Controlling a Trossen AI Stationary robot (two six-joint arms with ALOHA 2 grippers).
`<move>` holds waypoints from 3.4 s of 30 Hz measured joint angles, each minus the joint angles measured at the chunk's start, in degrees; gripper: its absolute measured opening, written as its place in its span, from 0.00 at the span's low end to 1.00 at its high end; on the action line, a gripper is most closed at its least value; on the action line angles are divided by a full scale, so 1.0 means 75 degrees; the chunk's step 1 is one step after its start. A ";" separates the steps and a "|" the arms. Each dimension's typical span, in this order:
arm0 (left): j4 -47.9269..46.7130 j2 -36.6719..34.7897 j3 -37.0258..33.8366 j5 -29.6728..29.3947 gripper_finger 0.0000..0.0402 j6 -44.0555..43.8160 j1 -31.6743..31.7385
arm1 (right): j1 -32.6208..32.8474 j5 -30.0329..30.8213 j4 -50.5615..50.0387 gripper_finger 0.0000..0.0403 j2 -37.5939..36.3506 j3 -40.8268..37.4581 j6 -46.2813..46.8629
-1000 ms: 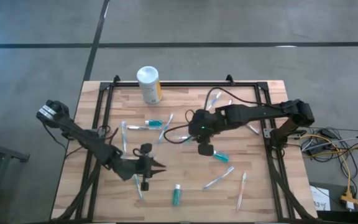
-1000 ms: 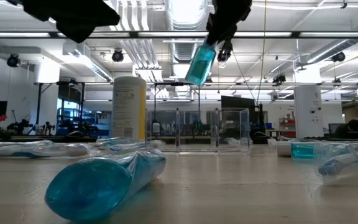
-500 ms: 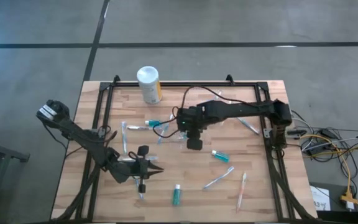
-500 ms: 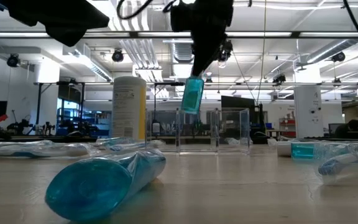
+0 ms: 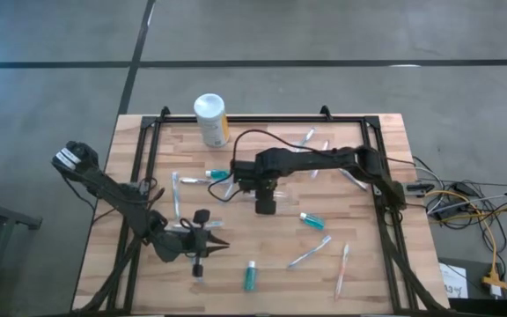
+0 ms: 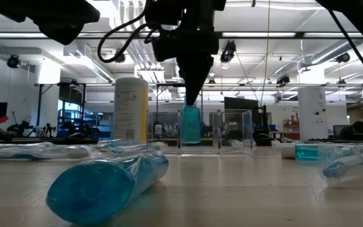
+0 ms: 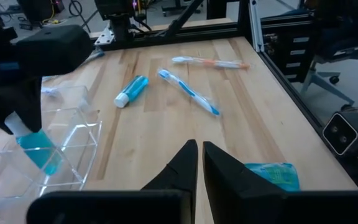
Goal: Pick & Place toothbrushing station
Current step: Put the mouthwash into the transparent organizer
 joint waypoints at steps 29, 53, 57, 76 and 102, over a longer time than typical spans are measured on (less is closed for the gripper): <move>0.0157 -0.0006 0.0003 -0.0063 0.07 -0.0463 -0.0049 | -0.0067 0.0018 0.0186 0.53 -0.0079 -0.0110 -0.0133; 0.0463 -0.0006 0.0003 -0.0037 0.07 -0.0503 -0.0061 | -0.0029 -0.0001 0.0144 0.54 -0.0497 -0.0107 -0.0438; 0.0455 -0.0006 0.0003 -0.0034 0.07 -0.0503 -0.0066 | 0.0003 -0.0003 -0.0044 0.54 -0.1306 -0.0107 -0.0259; 0.0210 -0.0006 0.0009 0.0030 0.07 -0.1062 -0.0069 | 0.2394 0.0631 0.7236 0.26 -0.9341 -0.7509 0.0482; -0.7086 -0.0759 0.1053 0.2475 0.20 -0.1445 0.5402 | 0.2906 0.0606 1.4122 0.02 -1.0870 -1.4387 0.0691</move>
